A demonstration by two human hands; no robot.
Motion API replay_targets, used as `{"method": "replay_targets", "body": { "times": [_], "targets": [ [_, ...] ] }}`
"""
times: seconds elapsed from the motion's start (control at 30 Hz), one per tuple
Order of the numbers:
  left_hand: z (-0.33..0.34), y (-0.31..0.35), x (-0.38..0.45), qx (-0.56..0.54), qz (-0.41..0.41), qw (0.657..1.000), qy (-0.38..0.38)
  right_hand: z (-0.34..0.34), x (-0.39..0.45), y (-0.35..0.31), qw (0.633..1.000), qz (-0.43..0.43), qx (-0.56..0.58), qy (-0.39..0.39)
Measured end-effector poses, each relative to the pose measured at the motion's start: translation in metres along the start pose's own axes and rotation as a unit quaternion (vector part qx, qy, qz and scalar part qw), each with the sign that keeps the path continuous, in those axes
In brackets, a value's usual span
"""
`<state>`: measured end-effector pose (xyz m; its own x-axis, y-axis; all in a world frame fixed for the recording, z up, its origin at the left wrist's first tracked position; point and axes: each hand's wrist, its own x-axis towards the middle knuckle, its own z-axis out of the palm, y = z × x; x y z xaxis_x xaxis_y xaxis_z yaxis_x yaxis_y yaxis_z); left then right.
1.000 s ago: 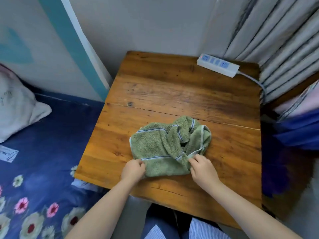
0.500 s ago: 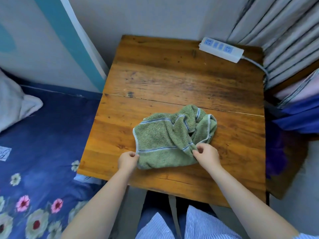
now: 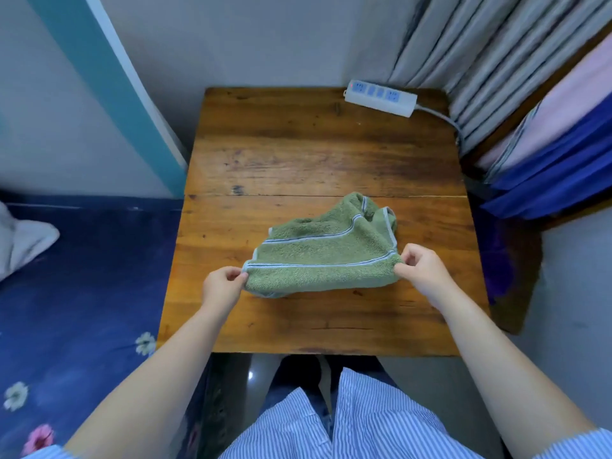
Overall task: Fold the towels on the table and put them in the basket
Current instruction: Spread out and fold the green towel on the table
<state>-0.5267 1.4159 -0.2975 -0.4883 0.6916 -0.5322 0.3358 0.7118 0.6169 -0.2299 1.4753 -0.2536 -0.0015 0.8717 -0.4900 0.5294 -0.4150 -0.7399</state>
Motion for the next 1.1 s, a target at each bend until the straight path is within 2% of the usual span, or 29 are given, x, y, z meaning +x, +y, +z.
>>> {"method": "replay_targets", "body": {
  "times": [0.07,0.13,0.2,0.27,0.33,0.37,0.43,0.5,0.57,0.6,0.63,0.7,0.77,0.83,0.87,0.93,0.97,1.03,1.1],
  "targets": [
    [-0.004,0.001,0.003,-0.007,0.011,1.0,-0.011,0.0,-0.007,0.001,1.0,0.014,-0.004,0.004],
    [-0.008,0.002,0.005,-0.006,0.022,1.0,-0.021,0.002,-0.013,0.005,0.999,0.03,-0.035,-0.029],
    [-0.012,0.004,0.007,0.001,0.033,0.999,-0.027,0.008,-0.017,0.01,0.988,0.04,-0.123,-0.083],
    [-0.012,0.005,0.006,0.021,0.049,0.998,-0.036,0.02,-0.019,0.017,0.959,0.06,-0.248,-0.126],
    [-0.008,0.005,0.001,0.059,0.071,0.995,-0.046,0.032,-0.022,0.024,0.923,0.069,-0.359,-0.117],
    [-0.004,0.007,-0.002,0.079,0.081,0.992,-0.052,0.037,-0.025,0.027,0.911,0.07,-0.396,-0.093],
    [0.007,0.01,-0.01,0.109,0.098,0.987,-0.066,0.042,-0.03,0.035,0.912,0.051,-0.406,0.035],
    [0.018,0.014,-0.016,0.135,0.117,0.98,-0.083,0.045,-0.029,0.043,0.917,-0.008,-0.347,0.198],
    [0.027,0.016,-0.02,0.162,0.13,0.974,-0.092,0.055,-0.028,0.053,0.888,-0.114,-0.313,0.315],
    [0.03,0.017,-0.021,0.174,0.134,0.971,-0.093,0.06,-0.031,0.055,0.874,-0.158,-0.344,0.305],
    [0.032,0.016,-0.022,0.188,0.136,0.968,-0.095,0.07,-0.036,0.062,0.862,-0.185,-0.394,0.259],
    [0.034,0.016,-0.024,0.22,0.132,0.961,-0.103,0.085,-0.046,0.073,0.842,-0.165,-0.505,0.101],
    [0.035,0.016,-0.026,0.247,0.123,0.955,-0.11,0.092,-0.053,0.088,0.856,-0.082,-0.51,-0.011],
    [0.035,0.015,-0.028,0.264,0.118,0.95,-0.118,0.093,-0.058,0.092,0.87,-0.071,-0.487,-0.022],
    [0.034,0.014,-0.029,0.269,0.115,0.949,-0.12,0.093,-0.06,0.094,0.87,-0.085,-0.485,-0.006],
    [0.034,0.011,-0.031,0.275,0.105,0.948,-0.122,0.09,-0.055,0.092,0.913,-0.094,-0.396,0.035],
    [0.033,0.01,-0.031,0.272,0.097,0.95,-0.122,0.088,-0.05,0.088,0.937,-0.076,-0.334,0.071],
    [0.032,0.009,-0.03,0.268,0.083,0.952,-0.127,0.081,-0.038,0.08,0.951,-0.008,-0.282,0.123],
    [0.03,0.006,-0.03,0.274,0.072,0.95,-0.133,0.074,-0.022,0.074,0.967,0.053,-0.216,0.126]
  ]
}}
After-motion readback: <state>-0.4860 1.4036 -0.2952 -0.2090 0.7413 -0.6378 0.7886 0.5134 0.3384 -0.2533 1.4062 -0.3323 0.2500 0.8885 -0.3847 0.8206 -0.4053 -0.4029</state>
